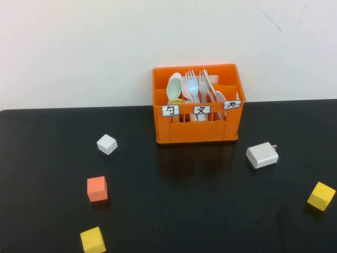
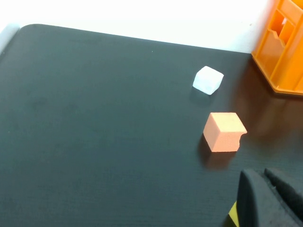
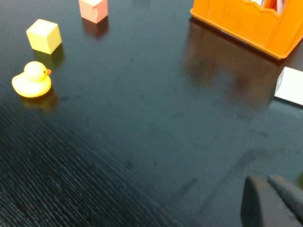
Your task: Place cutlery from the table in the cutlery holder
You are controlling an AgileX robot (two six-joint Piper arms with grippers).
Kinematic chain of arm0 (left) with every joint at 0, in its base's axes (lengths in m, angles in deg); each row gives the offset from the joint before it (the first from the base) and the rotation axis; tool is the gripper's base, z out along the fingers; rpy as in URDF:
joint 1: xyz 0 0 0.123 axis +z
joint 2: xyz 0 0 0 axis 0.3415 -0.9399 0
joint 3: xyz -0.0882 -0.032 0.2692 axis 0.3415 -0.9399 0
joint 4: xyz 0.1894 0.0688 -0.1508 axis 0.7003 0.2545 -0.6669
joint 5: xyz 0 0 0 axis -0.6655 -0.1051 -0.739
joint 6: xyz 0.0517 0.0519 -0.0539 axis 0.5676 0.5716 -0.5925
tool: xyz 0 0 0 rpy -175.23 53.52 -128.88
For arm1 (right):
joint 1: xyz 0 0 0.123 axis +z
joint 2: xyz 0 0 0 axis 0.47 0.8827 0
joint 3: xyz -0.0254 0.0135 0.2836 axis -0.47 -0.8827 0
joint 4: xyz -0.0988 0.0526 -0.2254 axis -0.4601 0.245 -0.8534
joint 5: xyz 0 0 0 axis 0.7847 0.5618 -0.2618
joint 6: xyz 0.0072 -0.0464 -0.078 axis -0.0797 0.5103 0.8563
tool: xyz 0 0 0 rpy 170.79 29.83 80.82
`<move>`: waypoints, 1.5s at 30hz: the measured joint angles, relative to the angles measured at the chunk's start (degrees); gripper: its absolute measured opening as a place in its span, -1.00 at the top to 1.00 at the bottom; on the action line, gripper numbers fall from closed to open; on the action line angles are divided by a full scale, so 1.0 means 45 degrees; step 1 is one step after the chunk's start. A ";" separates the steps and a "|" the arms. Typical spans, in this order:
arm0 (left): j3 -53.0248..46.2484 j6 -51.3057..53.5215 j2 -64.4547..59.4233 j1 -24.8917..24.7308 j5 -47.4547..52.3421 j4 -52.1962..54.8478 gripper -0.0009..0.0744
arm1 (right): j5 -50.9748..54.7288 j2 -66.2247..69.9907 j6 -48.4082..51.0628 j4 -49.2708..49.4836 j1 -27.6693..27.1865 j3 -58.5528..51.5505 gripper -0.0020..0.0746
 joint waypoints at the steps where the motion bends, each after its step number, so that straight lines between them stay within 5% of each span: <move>1: 0.0000 0.0000 0.0000 0.0000 0.0000 0.0000 0.98 | 0.0000 0.0000 0.0000 0.0000 0.0000 0.0000 0.95; 15: 0.0000 0.0000 0.0000 0.0000 0.0000 0.0000 0.98 | 0.0000 0.0000 0.1281 -0.0197 -0.0084 0.0000 0.95; 30: 0.0023 0.0000 0.0000 -0.0006 0.0059 0.0049 0.98 | -0.2935 -0.2573 0.2937 -0.0129 -0.5713 -0.2419 0.95; 45: 0.0023 0.0000 0.0000 -0.0006 0.0059 0.0049 0.98 | -0.3376 -0.3527 0.2964 0.0561 -0.5929 -0.4304 0.95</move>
